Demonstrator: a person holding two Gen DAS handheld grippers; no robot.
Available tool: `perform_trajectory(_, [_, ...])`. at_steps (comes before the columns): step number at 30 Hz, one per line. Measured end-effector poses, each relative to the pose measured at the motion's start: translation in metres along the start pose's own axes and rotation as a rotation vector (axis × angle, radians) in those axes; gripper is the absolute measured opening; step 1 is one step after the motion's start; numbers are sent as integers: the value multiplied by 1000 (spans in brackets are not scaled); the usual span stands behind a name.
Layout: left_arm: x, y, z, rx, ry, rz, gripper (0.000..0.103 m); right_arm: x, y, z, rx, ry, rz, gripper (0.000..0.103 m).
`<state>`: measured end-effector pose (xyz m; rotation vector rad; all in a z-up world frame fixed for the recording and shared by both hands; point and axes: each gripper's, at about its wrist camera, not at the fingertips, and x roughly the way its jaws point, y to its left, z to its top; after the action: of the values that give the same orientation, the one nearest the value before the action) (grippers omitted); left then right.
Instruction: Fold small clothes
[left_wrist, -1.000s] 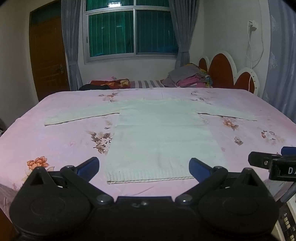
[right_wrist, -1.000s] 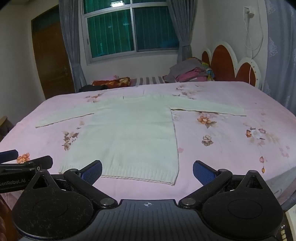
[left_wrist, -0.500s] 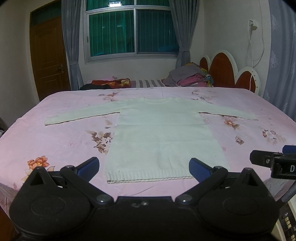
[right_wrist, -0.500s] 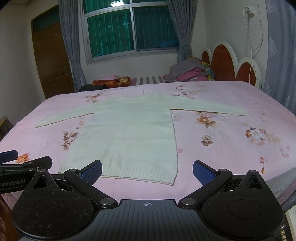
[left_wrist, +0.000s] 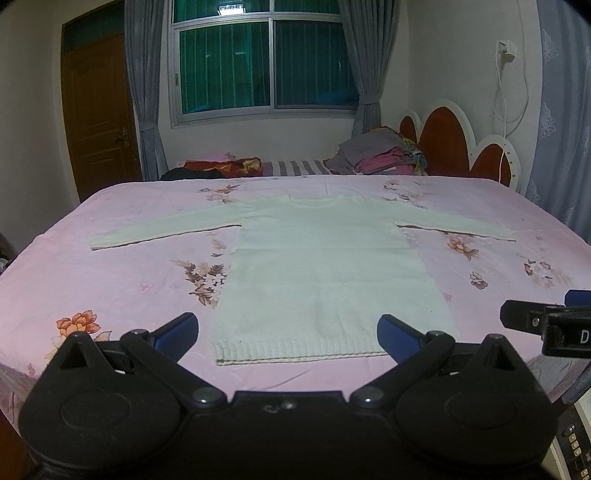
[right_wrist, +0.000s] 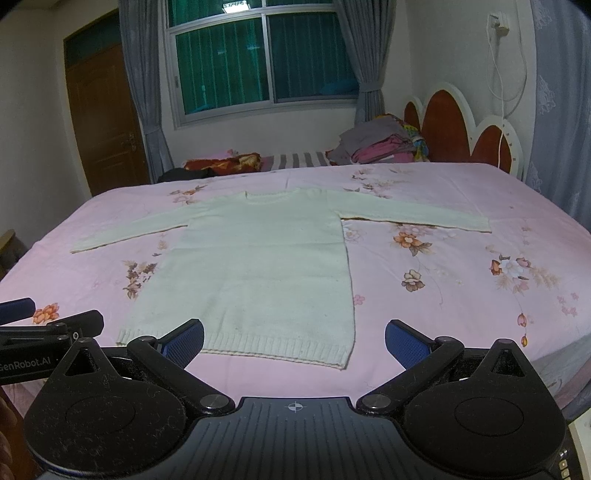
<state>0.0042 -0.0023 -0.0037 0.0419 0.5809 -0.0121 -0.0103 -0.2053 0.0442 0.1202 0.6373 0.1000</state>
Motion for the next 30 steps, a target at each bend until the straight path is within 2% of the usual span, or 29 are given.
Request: perform_trajectory(30, [-4,7,3,-5,-3,2,103,-3,3,4,-9,2,-3,103])
